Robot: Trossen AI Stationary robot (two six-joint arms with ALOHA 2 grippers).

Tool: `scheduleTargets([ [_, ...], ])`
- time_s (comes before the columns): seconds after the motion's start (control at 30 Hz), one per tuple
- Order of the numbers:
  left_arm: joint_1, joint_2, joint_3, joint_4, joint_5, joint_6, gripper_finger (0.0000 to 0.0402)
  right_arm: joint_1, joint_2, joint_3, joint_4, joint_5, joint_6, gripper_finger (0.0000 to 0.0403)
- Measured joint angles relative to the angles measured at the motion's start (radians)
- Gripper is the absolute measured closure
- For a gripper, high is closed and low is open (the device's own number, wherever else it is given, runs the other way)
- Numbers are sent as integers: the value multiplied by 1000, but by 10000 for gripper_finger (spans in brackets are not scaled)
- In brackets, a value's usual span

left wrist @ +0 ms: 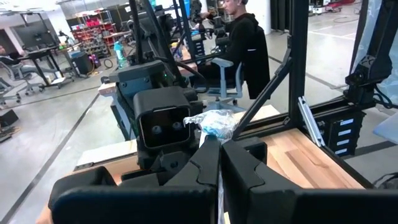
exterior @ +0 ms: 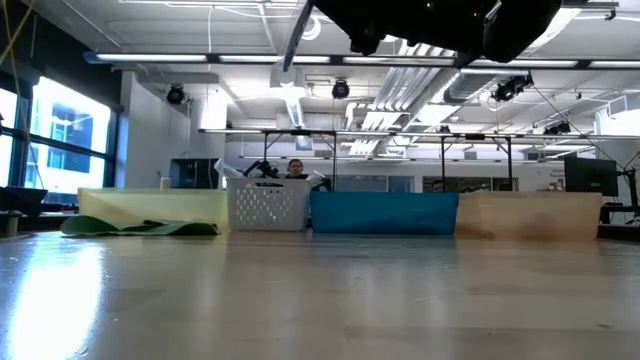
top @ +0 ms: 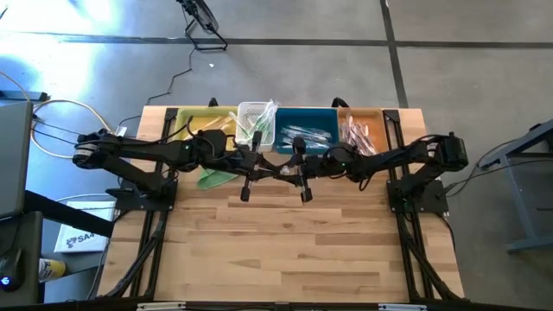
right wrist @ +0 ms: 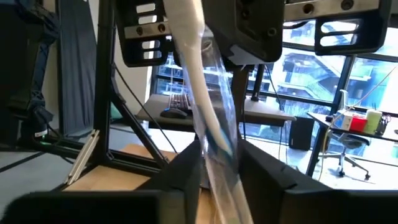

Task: Pick & Place Toothbrushes
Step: Put the blue toothbrush into the blue bin

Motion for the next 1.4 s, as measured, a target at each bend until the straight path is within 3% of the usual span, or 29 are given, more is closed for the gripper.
scheduleTargets([
  [0.27, 1, 0, 0, 3, -7, 0, 401, 2, 0, 0, -5, -13, 0, 386],
  [0.8, 1, -1, 0, 2, -10, -2, 396, 2, 0, -1, -3, -9, 4, 390],
  [1.4, 0, -7, 0, -30, -14, 24, 242, 0, 0, -1, -15, -9, 10, 393],
])
